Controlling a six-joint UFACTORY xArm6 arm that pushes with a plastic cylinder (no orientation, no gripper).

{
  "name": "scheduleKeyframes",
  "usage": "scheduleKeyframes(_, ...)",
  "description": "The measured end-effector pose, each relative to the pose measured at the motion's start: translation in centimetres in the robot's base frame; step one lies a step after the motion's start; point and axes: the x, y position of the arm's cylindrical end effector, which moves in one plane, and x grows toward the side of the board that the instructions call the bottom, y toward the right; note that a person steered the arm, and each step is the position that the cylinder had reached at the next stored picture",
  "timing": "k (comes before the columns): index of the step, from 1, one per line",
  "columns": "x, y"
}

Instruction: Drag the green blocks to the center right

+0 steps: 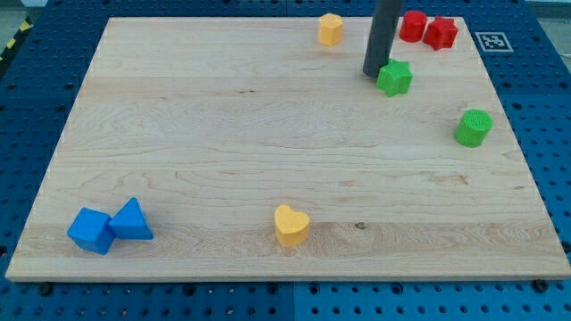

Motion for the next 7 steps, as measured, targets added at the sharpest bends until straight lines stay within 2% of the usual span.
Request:
scheduleKeyframes(3,3.9,6.4)
scheduleKeyframes(5,4.5,11.0)
scheduleKeyframes(6,3.2,7.2)
scheduleKeyframes(7,1.8,0.3)
